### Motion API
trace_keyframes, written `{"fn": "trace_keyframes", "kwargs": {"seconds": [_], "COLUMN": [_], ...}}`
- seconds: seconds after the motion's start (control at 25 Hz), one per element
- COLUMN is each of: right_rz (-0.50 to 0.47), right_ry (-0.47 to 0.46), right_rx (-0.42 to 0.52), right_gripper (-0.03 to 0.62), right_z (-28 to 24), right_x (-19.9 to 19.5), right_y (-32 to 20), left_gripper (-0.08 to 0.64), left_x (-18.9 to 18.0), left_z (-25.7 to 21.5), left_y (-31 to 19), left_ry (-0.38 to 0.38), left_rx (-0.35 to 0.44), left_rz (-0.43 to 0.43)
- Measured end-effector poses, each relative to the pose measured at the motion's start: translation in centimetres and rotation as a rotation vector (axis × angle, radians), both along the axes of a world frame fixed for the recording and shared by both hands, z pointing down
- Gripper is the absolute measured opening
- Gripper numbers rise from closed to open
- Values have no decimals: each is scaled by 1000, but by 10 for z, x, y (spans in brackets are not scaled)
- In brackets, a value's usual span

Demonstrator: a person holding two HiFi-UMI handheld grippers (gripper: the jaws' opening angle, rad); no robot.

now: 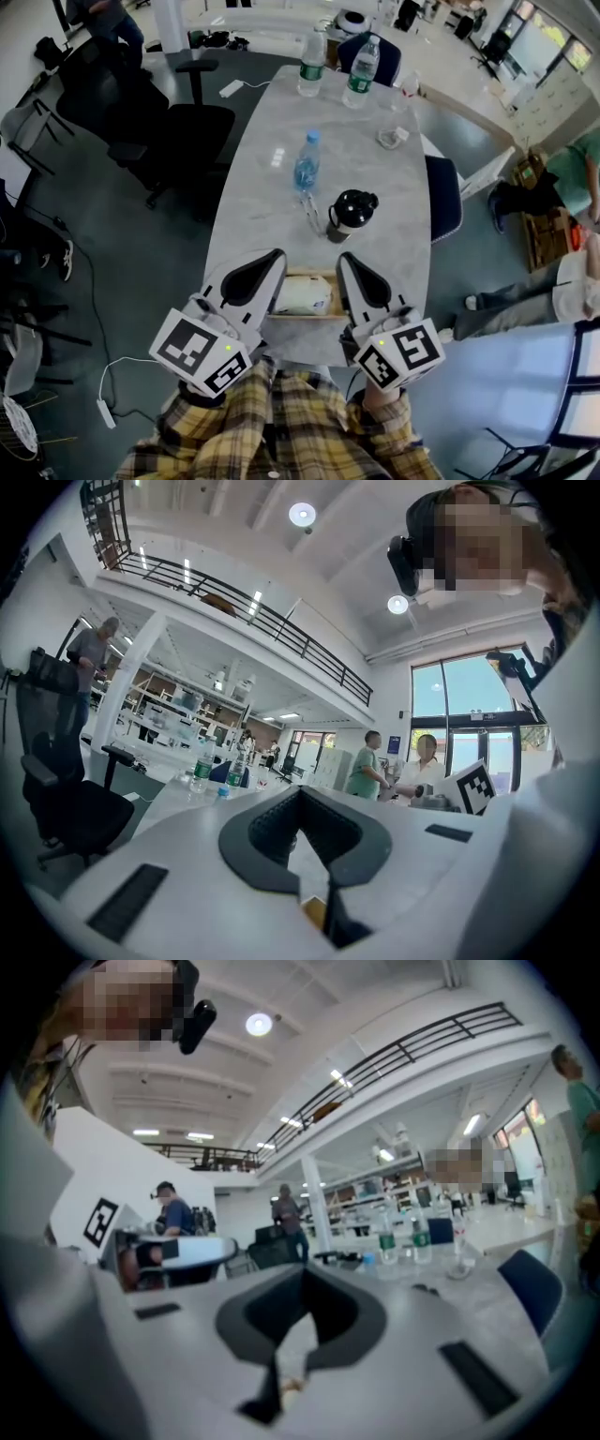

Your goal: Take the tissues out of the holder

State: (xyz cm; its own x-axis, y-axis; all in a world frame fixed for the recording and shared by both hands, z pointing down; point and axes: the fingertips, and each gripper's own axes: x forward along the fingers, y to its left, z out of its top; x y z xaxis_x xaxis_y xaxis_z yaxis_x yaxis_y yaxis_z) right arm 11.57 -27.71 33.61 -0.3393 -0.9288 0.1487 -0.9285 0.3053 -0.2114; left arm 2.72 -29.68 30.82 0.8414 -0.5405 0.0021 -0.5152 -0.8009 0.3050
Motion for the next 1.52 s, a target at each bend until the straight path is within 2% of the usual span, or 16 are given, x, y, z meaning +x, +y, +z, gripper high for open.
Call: {"fn": "trace_keyframes", "kwargs": {"seconds": [0.52, 0.88, 1.24, 1.52], "right_rz": [-69, -93, -131, -175], "right_ry": [17, 38, 44, 60], "right_rx": [17, 19, -17, -59], "right_gripper": [9, 11, 12, 95], "right_z": [-20, -19, -16, -8], "right_x": [10, 8, 5, 2], "right_y": [-17, -24, -24, -25], "left_gripper": [18, 18, 18, 17], "left_x": [12, 6, 10, 4], "left_z": [-22, -23, -29, -26], "left_y": [-15, -20, -20, -20], "left_ry": [16, 18, 22, 16], "left_rx": [24, 29, 50, 40], "left_rz": [-60, -101, -91, -100]}}
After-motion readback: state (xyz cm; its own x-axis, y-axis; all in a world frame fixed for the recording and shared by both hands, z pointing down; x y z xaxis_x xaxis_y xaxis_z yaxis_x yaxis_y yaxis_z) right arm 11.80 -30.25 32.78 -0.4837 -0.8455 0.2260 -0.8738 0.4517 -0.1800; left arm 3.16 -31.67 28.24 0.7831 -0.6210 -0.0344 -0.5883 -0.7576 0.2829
